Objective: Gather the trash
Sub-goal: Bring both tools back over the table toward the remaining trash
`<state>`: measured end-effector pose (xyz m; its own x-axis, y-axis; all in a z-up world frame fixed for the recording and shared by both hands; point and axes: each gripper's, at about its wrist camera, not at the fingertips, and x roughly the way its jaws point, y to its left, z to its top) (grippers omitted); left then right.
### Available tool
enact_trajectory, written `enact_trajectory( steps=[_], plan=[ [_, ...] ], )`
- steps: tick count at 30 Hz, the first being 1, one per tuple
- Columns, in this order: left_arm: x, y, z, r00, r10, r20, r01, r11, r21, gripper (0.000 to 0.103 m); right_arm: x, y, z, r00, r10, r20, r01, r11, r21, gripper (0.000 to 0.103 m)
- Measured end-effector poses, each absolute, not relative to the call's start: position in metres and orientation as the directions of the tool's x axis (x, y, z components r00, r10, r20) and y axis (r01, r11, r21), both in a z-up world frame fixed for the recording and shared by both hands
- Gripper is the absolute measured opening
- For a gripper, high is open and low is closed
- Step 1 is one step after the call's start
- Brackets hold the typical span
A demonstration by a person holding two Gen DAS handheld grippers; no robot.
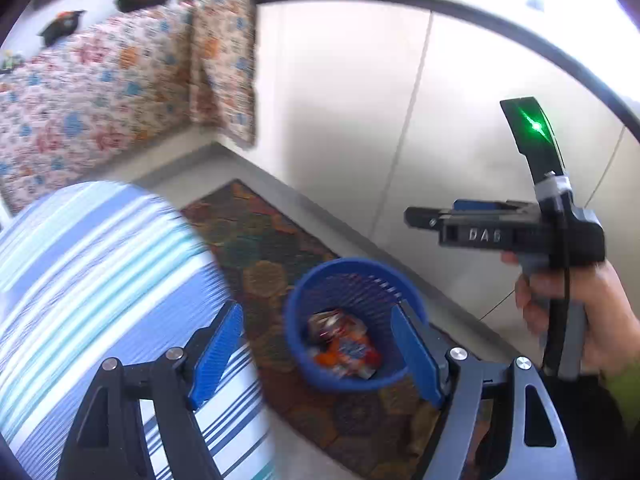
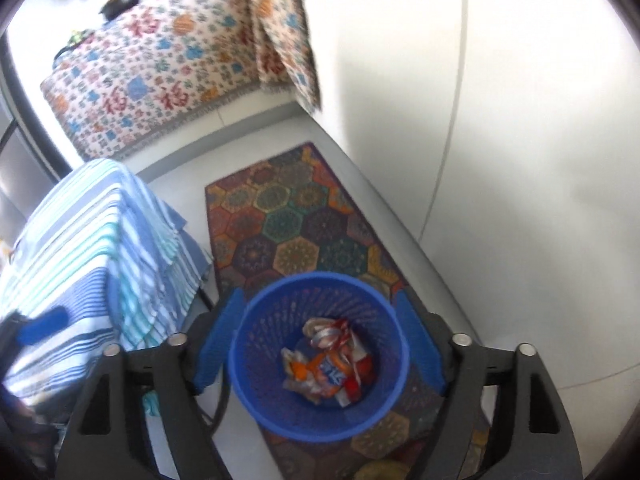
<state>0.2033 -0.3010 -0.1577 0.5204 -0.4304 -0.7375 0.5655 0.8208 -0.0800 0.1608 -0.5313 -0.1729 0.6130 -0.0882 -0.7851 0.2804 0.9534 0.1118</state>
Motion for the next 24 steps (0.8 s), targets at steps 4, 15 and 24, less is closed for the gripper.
enact_trajectory(
  steps=[4, 15, 24],
  plan=[
    [0.179, -0.217, -0.16, 0.543, -0.346, -0.765, 0.475, 0.878, -0.059, 0.08, 0.154, -0.479, -0.158, 0.654, -0.108, -0.749, 0.215, 0.975, 0.048, 0.09],
    [0.187, -0.007, -0.168, 0.62, -0.084, -0.78, 0.151, 0.988, 0.013, 0.08, 0.166, -0.244, -0.152, 0.632, 0.198, -0.749, -0.183, 0.978, 0.104, 0.095],
    [0.231, 0.1, -0.189, 0.599, -0.03, -0.8, -0.015, 0.999, -0.048, 0.08, 0.218, -0.126, -0.198, 0.587, 0.182, -0.789, -0.299, 0.954, -0.003, 0.094]
  ],
)
